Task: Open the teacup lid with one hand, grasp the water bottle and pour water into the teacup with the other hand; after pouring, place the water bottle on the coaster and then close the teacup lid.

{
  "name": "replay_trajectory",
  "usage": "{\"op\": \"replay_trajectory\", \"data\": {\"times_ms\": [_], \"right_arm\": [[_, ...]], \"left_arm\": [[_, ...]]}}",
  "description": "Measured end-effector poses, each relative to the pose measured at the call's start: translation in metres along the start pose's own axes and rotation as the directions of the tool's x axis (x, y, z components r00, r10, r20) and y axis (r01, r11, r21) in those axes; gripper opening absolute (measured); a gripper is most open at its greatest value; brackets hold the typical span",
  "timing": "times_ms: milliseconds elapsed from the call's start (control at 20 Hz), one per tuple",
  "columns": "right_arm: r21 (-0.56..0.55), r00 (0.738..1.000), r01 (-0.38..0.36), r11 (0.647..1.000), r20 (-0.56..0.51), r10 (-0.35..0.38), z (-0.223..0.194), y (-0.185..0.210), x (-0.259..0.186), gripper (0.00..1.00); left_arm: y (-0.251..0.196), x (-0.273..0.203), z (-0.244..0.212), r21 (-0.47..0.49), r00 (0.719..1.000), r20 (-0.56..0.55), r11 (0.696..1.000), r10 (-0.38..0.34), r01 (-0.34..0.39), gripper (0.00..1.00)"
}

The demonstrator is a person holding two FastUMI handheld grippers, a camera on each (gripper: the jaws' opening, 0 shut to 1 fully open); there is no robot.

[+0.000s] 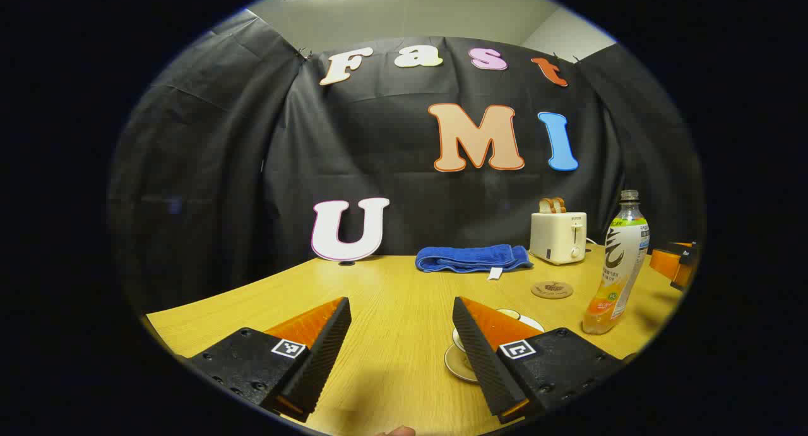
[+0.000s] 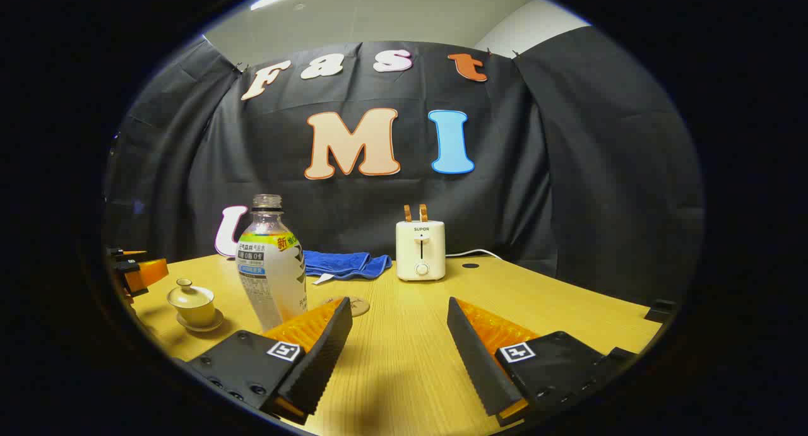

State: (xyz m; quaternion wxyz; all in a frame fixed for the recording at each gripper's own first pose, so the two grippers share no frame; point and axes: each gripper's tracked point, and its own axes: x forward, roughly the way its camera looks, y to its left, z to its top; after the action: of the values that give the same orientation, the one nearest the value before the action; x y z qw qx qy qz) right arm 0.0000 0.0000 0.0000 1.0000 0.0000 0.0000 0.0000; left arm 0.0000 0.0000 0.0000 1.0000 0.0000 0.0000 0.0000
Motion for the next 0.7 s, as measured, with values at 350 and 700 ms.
{"op": "replay_trajectory", "data": {"times_ms": [350,700], "right_arm": [[0.0,1.0,0.0,1.0,-0.001,0.0,-0.0004,0.0001,0.0005,0.97],[0.0,1.0,0.0,1.0,-0.001,0.0,-0.0004,-0.0001,0.0006,0.94]], "left_arm": [[0.0003,0.0004,-0.0001,0.0,1.0,-0.001,1.0,0.002,-0.002,0.95],[-0.0001,-0.0004,-0.0003,0.001,1.0,-0.003,1.0,0.003,-0.003,0.95]]}}
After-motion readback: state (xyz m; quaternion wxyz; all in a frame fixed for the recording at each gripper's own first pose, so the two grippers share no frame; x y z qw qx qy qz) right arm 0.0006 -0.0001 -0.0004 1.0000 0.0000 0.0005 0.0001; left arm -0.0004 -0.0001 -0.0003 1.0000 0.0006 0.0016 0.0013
